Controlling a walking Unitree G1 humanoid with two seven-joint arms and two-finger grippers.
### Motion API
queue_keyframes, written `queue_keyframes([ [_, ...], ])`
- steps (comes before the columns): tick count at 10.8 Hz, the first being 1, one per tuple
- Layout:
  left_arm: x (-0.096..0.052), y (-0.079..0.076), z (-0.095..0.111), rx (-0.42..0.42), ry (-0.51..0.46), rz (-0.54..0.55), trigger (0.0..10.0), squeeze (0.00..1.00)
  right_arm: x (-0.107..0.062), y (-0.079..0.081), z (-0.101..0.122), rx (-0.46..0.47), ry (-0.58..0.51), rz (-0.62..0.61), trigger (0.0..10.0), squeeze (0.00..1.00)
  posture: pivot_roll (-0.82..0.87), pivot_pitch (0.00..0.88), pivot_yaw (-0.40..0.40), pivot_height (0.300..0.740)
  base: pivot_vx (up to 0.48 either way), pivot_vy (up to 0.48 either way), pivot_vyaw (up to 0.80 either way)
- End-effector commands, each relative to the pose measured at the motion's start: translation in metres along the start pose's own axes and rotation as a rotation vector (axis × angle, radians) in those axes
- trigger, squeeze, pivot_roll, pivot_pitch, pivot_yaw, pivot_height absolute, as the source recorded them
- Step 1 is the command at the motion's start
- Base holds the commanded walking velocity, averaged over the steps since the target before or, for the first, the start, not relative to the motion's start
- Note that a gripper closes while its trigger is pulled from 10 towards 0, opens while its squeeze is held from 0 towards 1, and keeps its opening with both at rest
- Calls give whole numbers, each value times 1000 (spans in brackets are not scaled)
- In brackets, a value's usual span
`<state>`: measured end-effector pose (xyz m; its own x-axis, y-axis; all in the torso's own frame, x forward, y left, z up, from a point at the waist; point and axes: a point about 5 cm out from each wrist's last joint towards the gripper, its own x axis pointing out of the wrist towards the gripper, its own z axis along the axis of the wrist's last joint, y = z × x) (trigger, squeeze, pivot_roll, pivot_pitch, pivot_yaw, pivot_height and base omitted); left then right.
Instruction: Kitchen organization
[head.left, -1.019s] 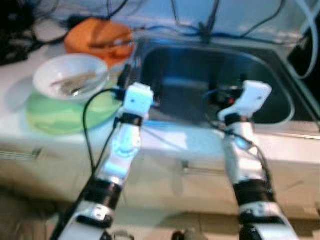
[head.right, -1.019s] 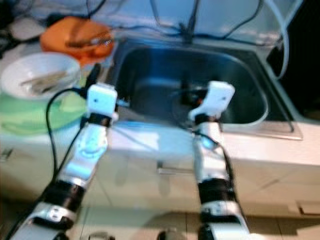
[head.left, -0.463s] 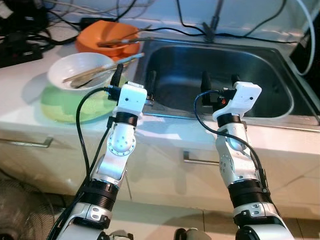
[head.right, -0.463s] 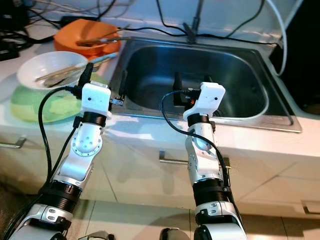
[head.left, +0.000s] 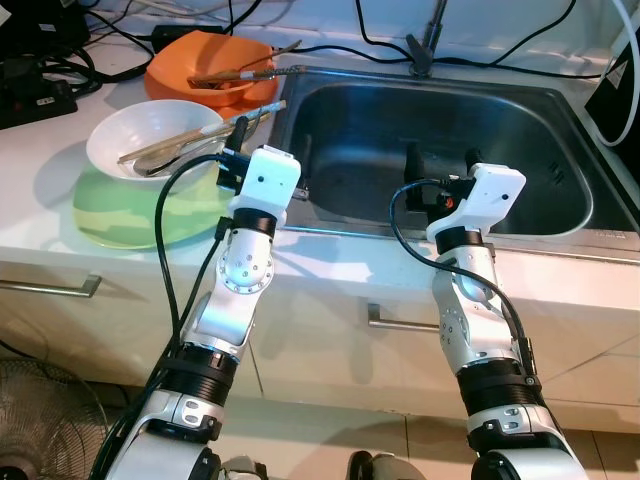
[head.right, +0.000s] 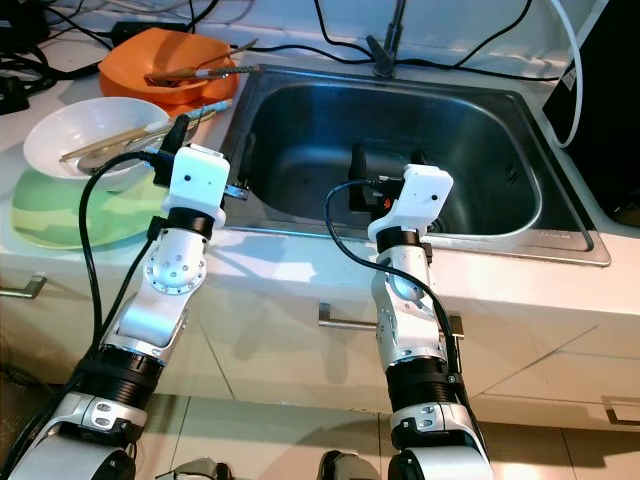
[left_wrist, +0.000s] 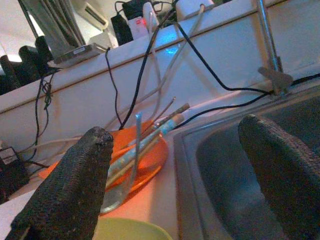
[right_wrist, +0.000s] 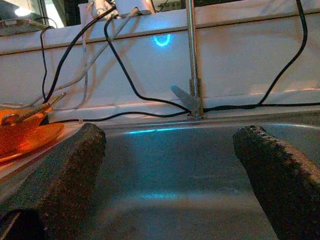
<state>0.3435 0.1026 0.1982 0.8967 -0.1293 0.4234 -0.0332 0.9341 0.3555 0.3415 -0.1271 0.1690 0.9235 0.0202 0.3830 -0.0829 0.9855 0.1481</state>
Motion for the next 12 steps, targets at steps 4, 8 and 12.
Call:
queue_keyframes([
  [4,18,2,1,64,65,4,10000,0,0,1,0,-3,8,2,10000,0,49,127,-37,740,0,0,0],
  [8,28,2,0,84,118,-5,0,0,-1,-1,-1,-7,14,-6,10000,0,46,130,-30,740,0,0,0],
  [12,28,4,13,84,50,12,0,0,-2,-1,-2,-7,17,-9,10000,0,47,134,-31,740,0,0,0],
])
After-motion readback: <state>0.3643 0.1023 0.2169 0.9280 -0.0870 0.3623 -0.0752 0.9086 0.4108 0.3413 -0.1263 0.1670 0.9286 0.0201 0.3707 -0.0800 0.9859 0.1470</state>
